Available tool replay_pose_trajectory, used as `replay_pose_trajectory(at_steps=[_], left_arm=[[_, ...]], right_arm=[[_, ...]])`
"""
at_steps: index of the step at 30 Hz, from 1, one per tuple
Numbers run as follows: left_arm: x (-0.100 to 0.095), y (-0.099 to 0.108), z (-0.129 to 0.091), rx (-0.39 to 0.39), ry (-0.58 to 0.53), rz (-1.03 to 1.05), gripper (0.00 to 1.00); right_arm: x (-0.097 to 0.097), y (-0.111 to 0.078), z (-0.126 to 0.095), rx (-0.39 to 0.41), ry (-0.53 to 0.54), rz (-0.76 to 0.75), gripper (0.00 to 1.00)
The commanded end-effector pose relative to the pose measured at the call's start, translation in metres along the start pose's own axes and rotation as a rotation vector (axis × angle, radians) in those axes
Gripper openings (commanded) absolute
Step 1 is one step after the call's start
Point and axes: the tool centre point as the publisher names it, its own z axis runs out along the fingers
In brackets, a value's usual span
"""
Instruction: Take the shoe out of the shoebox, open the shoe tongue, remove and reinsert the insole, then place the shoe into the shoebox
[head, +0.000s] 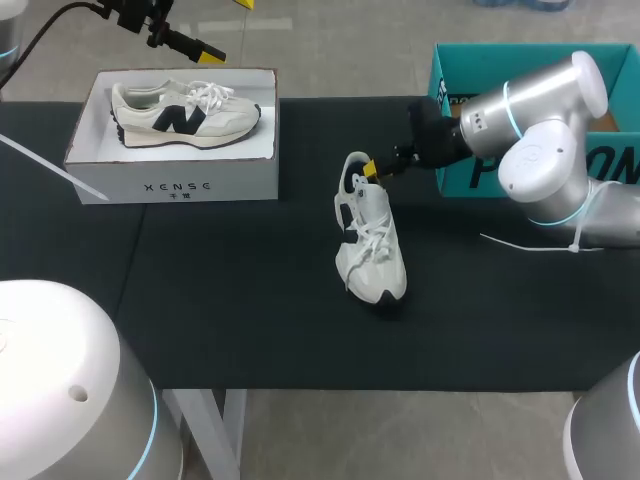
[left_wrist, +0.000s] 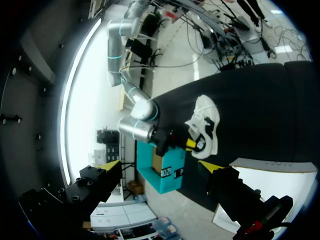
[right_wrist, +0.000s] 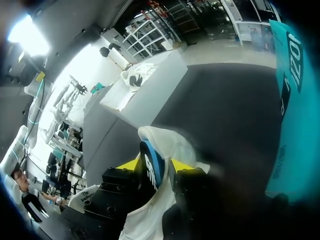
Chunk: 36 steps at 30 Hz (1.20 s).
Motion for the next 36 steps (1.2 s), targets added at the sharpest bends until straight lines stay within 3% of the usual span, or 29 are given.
replay_pose_trajectory(at_steps=[1,3,5,17,36], left_arm=[[0.000,0.000,0.000,0.001,0.005,0.000,1.00],[0.000,0.000,0.000,0.001,0.005,0.000,1.00],[0.000,0.000,0.000,0.001,0.005,0.000,1.00],[0.000,0.000,0.000,0.001,0.005,0.000,1.00],[0.000,0.000,0.000,0.001,0.005,0.000,1.00]], right_arm=[[-0.002,-0.002,0.007,0.002,0.005,0.004,0.35],[-0.002,-0.002,0.007,0.003,0.009,0.006,0.31],[-0.002,-0.003,0.007,0.003,0.010,0.005,0.00],[0.003,-0.005,-0.014,-0.011,-0.025,-0.001,0.00],[0.005,0.002,-0.012,-0.020,-0.003,-0.024,0.00]])
